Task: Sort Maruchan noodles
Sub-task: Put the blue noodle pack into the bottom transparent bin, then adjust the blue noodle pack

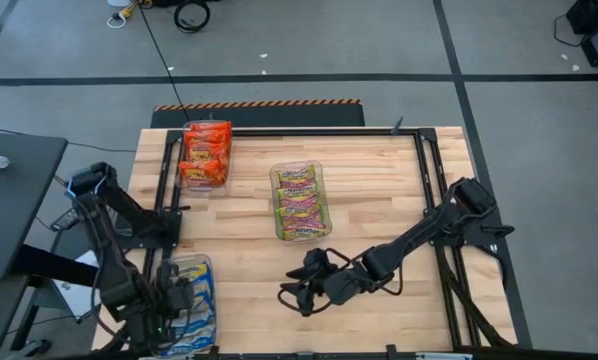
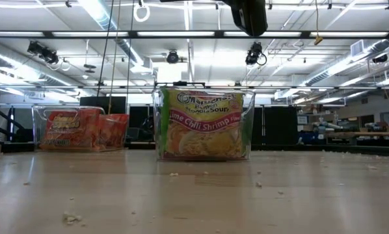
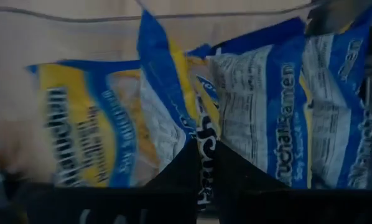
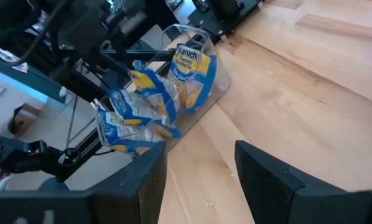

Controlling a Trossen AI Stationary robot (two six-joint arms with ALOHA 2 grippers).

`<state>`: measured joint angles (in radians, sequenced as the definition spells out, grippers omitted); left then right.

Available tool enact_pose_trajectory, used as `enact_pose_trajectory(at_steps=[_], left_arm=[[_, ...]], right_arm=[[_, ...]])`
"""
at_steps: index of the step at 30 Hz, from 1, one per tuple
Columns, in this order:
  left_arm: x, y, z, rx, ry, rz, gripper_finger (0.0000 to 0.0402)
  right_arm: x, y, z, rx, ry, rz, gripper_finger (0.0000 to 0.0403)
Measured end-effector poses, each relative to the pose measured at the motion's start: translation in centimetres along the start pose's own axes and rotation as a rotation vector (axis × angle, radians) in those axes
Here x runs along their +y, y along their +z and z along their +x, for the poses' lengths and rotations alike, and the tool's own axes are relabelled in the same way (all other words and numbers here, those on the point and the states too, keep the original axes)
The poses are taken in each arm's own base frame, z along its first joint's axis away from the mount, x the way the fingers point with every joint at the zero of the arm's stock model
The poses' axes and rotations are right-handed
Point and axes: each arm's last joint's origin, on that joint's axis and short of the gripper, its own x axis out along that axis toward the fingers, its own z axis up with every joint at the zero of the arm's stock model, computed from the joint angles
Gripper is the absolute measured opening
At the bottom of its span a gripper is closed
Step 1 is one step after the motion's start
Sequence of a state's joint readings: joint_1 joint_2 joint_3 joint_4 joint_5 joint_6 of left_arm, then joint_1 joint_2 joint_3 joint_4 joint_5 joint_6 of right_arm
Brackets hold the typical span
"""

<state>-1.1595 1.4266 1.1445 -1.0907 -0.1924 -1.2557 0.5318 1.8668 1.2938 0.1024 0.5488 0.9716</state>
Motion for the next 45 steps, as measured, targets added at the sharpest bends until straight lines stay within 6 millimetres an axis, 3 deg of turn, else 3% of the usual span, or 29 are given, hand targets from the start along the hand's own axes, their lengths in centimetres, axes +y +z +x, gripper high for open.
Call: enact_pose_trajectory(at_steps=[9,16,18,21,25,29,33,45], left_arm=[[0.4,-0.3,1.5,0.138,-0.029,-0.122,0.0049],[1.6,1.7,-0.4,0.152,-0.017,-0.188,0.0151],[2.8,2.4,-0.9,0.150,0.003,-0.238,0.0183],[5.4,2.9,-1.1,0.190,0.166,-0.343,0.0209],[7.4,3.1,0.4,0.255,0.251,-0.446,0.0200],[8.0,2.6,2.8,0.291,0.250,-0.635,0.0177],[8.5,1.9,4.0,0.276,0.301,-0.760,0.0166],[9.3,1.4,6.9,0.252,0.254,-0.877,0.0164]], right_arm=[[-1.0,1.7,0.9,0.013,0.001,-0.104,0.0194],[-2.5,3.6,2.2,0.082,0.046,-0.154,0.0195],[-2.7,3.9,2.4,0.111,0.070,-0.165,0.0195],[-2.9,4.1,2.6,0.138,0.095,-0.179,0.0195],[-2.8,4.0,2.6,0.172,0.128,-0.192,0.0194],[-2.3,3.2,2.2,0.205,0.145,-0.188,0.0194],[-1.9,2.5,1.8,0.226,0.154,-0.196,0.0194],[-1.9,2.2,1.6,0.249,0.140,-0.199,0.0194]])
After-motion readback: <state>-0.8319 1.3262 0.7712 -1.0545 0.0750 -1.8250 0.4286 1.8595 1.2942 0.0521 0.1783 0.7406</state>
